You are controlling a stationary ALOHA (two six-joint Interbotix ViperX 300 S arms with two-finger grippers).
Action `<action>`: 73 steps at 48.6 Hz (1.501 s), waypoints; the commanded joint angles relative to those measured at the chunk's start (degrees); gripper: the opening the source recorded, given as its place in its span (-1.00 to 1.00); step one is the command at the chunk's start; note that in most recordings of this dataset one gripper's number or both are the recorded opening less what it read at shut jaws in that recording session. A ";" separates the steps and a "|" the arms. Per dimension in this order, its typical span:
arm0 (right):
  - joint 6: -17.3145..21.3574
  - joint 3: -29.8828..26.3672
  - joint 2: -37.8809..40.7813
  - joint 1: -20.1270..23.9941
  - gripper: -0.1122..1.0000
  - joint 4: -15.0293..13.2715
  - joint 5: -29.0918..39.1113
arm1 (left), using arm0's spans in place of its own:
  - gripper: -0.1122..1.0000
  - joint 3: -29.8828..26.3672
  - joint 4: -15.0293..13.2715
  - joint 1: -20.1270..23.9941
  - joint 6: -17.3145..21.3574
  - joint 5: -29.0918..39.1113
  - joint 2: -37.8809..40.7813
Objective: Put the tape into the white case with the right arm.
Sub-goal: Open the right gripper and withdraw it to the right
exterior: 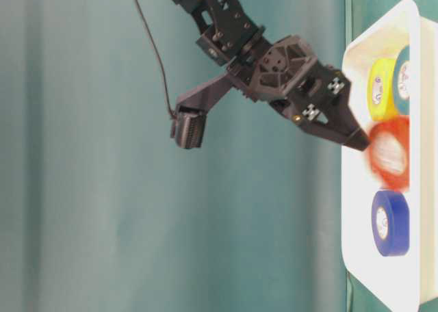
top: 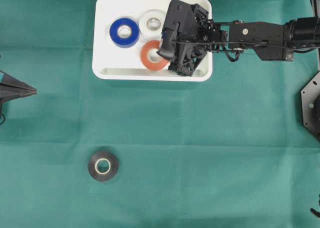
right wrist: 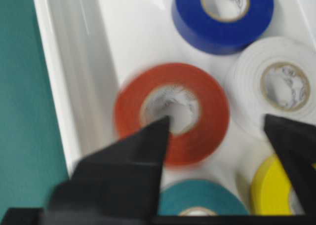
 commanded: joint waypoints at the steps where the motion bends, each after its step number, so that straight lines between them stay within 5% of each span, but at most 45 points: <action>1: -0.09 -0.18 -1.93 0.00 0.11 -0.18 -0.44 | -0.79 -0.62 0.00 0.09 0.09 -0.35 0.53; 4: 0.00 0.00 -1.93 0.00 0.37 -0.18 -0.44 | -0.79 -0.62 0.00 0.09 0.09 -0.35 0.53; 8: 0.00 0.09 -1.93 0.00 0.18 -0.09 -0.44 | -0.79 -0.62 0.00 0.09 0.09 -0.35 0.53; 30: 0.00 4.31 -5.10 0.00 0.17 -0.09 0.26 | -0.79 -0.62 0.00 0.09 0.00 -0.26 0.53; 47: 0.26 17.40 -17.23 0.00 0.17 -0.09 -1.49 | -0.79 -0.62 0.00 0.09 0.00 -0.26 0.53; 59: 0.44 27.25 -24.87 0.09 0.16 -0.09 -8.70 | -0.79 -0.62 0.00 0.09 0.00 -0.26 0.53; 73: 0.70 33.49 -31.99 0.88 0.16 -0.09 -10.46 | -0.79 -0.70 0.00 0.09 0.00 -0.26 0.53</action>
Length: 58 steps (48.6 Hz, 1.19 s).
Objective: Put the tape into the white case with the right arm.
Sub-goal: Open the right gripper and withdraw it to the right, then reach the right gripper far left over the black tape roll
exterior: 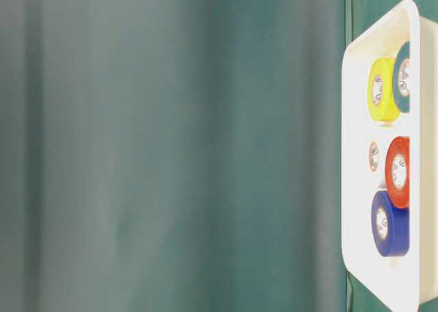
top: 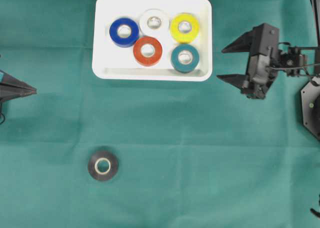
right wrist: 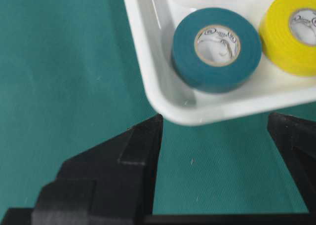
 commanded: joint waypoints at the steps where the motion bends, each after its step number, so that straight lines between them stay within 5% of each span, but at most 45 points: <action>1: 0.09 0.26 -1.58 0.62 0.16 -0.18 -0.62 | -0.79 -0.62 0.00 0.09 0.00 -0.35 0.53; 21: 0.09 1.05 -2.02 4.66 0.16 -0.09 -0.53 | -0.79 -0.62 0.00 0.09 0.00 -0.26 0.53; 58: 0.18 2.02 -2.02 21.27 0.14 -0.09 -0.53 | -0.79 -0.62 0.00 0.09 0.00 -0.35 0.53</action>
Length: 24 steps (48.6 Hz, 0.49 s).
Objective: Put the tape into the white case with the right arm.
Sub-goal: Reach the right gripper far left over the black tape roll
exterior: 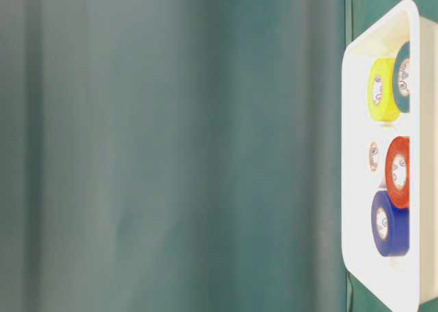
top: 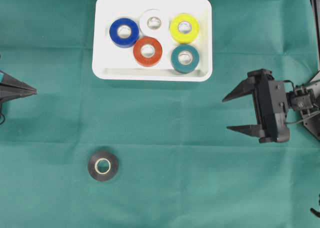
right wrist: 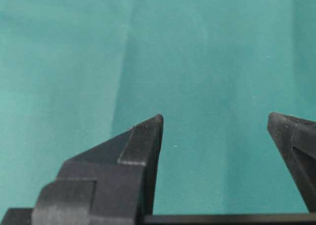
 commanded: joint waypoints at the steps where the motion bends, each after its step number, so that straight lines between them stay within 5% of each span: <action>1: 0.09 -0.53 -0.53 0.35 0.14 0.00 -0.44 | -0.79 -0.62 0.00 0.09 0.00 -0.26 0.53; 24: -0.09 -2.02 0.09 0.62 0.14 0.00 -0.70 | -0.79 -0.70 0.00 0.09 0.00 -0.35 0.53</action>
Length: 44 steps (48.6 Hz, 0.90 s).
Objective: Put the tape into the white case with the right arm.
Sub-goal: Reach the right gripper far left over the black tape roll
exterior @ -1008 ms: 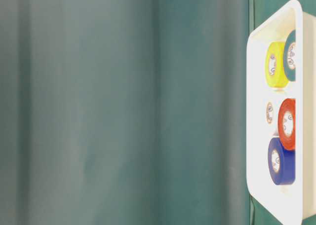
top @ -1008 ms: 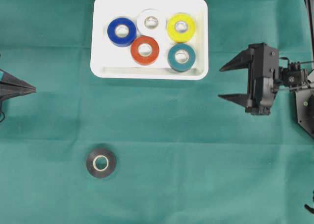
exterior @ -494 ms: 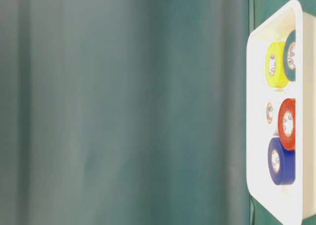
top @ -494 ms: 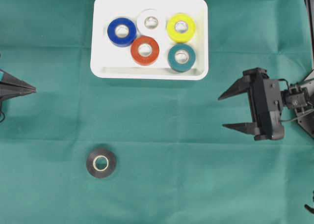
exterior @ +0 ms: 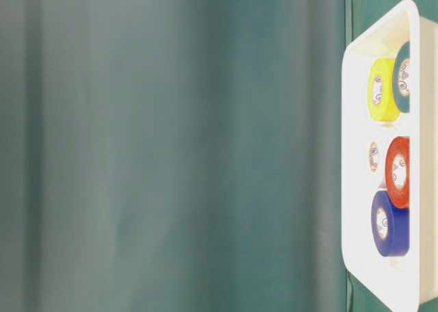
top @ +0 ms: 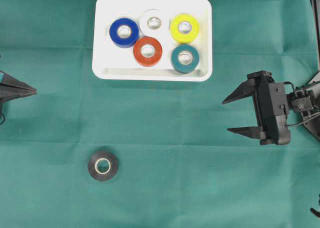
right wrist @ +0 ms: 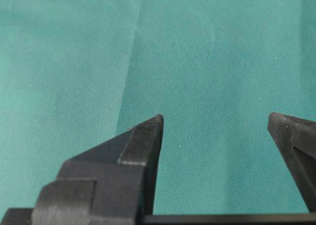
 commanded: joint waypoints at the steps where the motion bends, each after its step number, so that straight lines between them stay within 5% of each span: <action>1: -0.09 -2.11 0.35 0.44 0.14 0.00 -0.70 | -0.79 -0.70 0.09 0.00 -0.09 -0.35 0.53; 44: -0.44 -32.70 29.36 2.99 0.14 0.00 -0.35 | -0.79 -0.70 0.09 0.00 -0.09 -0.35 0.53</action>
